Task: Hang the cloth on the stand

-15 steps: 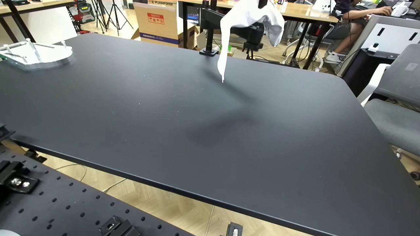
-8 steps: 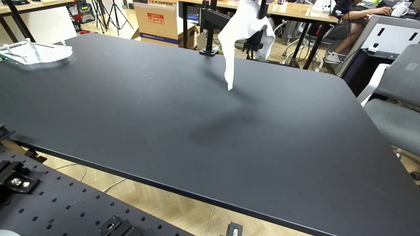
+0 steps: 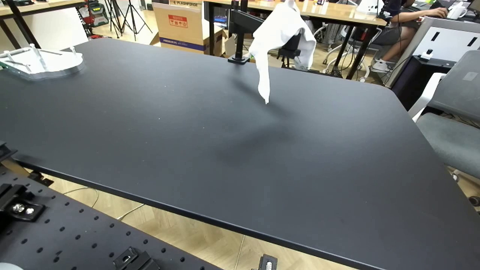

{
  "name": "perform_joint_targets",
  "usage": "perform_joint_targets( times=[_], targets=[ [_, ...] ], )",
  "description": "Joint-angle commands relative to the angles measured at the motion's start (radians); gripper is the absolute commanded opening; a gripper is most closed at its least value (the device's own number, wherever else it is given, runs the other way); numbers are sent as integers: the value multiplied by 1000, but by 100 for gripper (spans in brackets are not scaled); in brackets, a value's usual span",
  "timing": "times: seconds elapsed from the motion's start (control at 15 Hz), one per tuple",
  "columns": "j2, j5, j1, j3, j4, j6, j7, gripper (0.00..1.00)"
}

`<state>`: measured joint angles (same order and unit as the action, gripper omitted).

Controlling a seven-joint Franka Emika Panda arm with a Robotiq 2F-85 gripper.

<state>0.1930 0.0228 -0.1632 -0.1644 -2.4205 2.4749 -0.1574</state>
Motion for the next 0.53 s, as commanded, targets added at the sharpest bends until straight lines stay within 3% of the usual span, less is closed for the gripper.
perform_joint_targets(
  times=[0.0,0.2,0.27,0.47],
  targets=[
    [92,-21,20,28,-16,-49,41,100],
    [145,7,49,50,-28,-109,38,100],
    [94,-4,40,34,-5,-76,9,100],
    [127,-1,55,45,-14,-100,17,100]
  ],
)
